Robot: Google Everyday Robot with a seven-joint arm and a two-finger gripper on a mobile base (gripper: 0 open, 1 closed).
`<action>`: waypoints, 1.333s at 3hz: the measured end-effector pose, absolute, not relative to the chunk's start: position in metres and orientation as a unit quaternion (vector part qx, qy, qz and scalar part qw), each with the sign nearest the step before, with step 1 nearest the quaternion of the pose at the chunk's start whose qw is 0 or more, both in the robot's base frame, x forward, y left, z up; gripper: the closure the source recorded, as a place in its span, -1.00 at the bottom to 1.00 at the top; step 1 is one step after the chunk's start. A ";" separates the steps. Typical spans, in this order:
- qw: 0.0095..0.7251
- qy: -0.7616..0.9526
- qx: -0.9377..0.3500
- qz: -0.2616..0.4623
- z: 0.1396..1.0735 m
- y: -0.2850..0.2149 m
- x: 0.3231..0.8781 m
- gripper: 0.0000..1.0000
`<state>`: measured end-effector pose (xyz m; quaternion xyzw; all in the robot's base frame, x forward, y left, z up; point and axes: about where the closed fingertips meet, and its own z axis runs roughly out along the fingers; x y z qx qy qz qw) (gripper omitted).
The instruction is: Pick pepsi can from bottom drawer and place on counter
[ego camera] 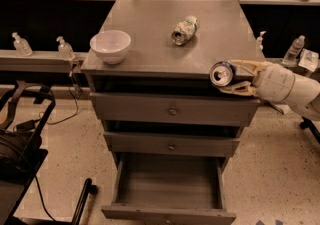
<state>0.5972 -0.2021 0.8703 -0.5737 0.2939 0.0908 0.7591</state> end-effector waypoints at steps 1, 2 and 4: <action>0.771 0.283 -0.562 0.093 0.881 -0.209 0.597 1.00; 0.784 0.268 -0.551 0.098 0.891 -0.215 0.596 1.00; 0.801 0.268 -0.526 0.106 0.897 -0.220 0.605 1.00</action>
Offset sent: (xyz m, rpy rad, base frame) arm -0.0028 -0.0284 0.0301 0.1215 -0.0671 0.0346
